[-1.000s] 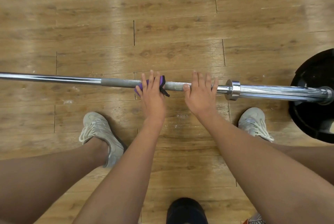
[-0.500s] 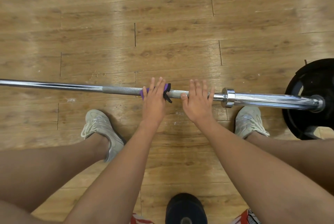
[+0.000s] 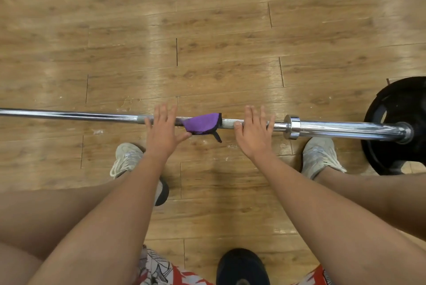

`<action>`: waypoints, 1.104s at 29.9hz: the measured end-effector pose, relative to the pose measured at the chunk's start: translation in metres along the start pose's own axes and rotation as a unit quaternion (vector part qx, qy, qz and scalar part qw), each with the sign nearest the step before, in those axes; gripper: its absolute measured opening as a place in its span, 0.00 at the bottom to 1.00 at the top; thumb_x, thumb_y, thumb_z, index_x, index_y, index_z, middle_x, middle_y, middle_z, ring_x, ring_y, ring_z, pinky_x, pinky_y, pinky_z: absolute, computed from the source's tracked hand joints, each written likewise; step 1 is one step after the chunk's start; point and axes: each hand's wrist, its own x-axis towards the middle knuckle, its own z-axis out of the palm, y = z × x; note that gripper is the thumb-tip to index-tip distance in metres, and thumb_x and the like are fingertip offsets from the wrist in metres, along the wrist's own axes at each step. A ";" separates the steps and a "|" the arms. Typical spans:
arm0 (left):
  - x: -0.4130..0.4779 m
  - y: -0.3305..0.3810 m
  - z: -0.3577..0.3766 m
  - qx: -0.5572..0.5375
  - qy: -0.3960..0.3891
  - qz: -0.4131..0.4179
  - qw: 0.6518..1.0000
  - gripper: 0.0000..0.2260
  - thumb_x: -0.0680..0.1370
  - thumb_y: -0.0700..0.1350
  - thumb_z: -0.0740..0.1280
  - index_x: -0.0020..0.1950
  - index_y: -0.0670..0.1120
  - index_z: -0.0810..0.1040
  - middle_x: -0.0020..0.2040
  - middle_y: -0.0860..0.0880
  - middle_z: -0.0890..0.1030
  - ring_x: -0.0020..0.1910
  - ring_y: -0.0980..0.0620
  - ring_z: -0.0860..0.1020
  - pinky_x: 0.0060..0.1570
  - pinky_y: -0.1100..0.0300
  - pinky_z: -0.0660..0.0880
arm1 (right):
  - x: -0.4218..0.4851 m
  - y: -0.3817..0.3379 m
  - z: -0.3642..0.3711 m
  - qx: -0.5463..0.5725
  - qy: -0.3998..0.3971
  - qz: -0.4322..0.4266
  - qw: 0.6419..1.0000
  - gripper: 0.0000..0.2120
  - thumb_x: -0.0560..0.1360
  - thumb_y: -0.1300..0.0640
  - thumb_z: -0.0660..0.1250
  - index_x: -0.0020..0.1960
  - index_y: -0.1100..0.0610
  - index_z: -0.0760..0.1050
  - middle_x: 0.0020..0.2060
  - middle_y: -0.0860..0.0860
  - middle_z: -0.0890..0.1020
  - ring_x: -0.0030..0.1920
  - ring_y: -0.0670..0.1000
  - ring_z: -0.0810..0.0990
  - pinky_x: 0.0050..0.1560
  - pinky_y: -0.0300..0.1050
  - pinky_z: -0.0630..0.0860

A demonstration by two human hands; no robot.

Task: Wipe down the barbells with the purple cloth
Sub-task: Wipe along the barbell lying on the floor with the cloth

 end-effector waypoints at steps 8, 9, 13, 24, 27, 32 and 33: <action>0.005 -0.018 0.004 -0.044 -0.004 0.019 0.999 0.26 0.86 0.54 0.55 0.82 0.47 0.57 0.83 0.46 0.54 0.82 0.44 0.46 0.76 0.39 0.48 | -0.019 -0.060 0.020 -0.037 0.045 -0.230 0.971 0.29 0.82 0.48 0.59 0.81 0.53 0.58 0.81 0.53 0.59 0.82 0.55 0.50 0.78 0.62 0.39; 0.004 -0.017 0.004 -0.039 -0.003 0.016 0.999 0.26 0.86 0.54 0.55 0.82 0.47 0.57 0.83 0.46 0.54 0.82 0.44 0.46 0.76 0.39 0.48 | -0.019 -0.062 0.030 -0.088 0.021 -0.257 0.962 0.32 0.81 0.50 0.62 0.82 0.52 0.56 0.81 0.54 0.57 0.82 0.57 0.50 0.77 0.63 0.40; 0.011 -0.017 0.001 -0.034 -0.021 0.019 0.999 0.26 0.86 0.54 0.54 0.82 0.48 0.56 0.83 0.46 0.53 0.82 0.44 0.45 0.76 0.39 0.46 | -0.014 -0.050 0.045 -0.152 0.022 -0.299 0.942 0.35 0.78 0.58 0.64 0.82 0.55 0.54 0.81 0.56 0.56 0.81 0.58 0.51 0.80 0.62 0.45; 0.008 -0.006 0.011 -0.061 0.043 -0.005 0.997 0.25 0.86 0.52 0.53 0.83 0.49 0.54 0.83 0.49 0.49 0.82 0.47 0.42 0.78 0.42 0.42 | -0.016 -0.026 0.110 -0.089 -0.177 -0.164 0.966 0.30 0.83 0.62 0.52 0.83 0.55 0.47 0.82 0.51 0.48 0.82 0.53 0.43 0.80 0.53 0.48; 0.008 -0.007 0.013 -0.083 0.058 -0.001 0.995 0.24 0.86 0.51 0.54 0.82 0.50 0.56 0.83 0.50 0.51 0.82 0.47 0.43 0.78 0.41 0.43 | 0.006 -0.030 0.121 -0.083 -0.199 -0.146 0.966 0.31 0.84 0.60 0.55 0.83 0.54 0.46 0.82 0.50 0.48 0.82 0.53 0.44 0.79 0.56 0.54; 0.011 -0.006 0.019 -0.109 0.083 -0.007 0.990 0.23 0.86 0.49 0.57 0.82 0.50 0.59 0.82 0.51 0.55 0.82 0.47 0.45 0.77 0.41 0.43 | 0.017 -0.035 0.131 -0.082 -0.173 -0.143 0.971 0.31 0.82 0.60 0.61 0.81 0.55 0.54 0.80 0.55 0.58 0.80 0.58 0.54 0.76 0.58 0.61; 0.011 -0.005 0.020 -0.112 0.086 -0.008 0.990 0.23 0.86 0.49 0.57 0.81 0.50 0.59 0.82 0.51 0.56 0.82 0.47 0.45 0.77 0.41 0.43 | 0.017 -0.036 0.130 -0.071 -0.156 -0.147 0.974 0.30 0.81 0.62 0.62 0.80 0.56 0.57 0.79 0.56 0.62 0.79 0.59 0.57 0.76 0.56 0.62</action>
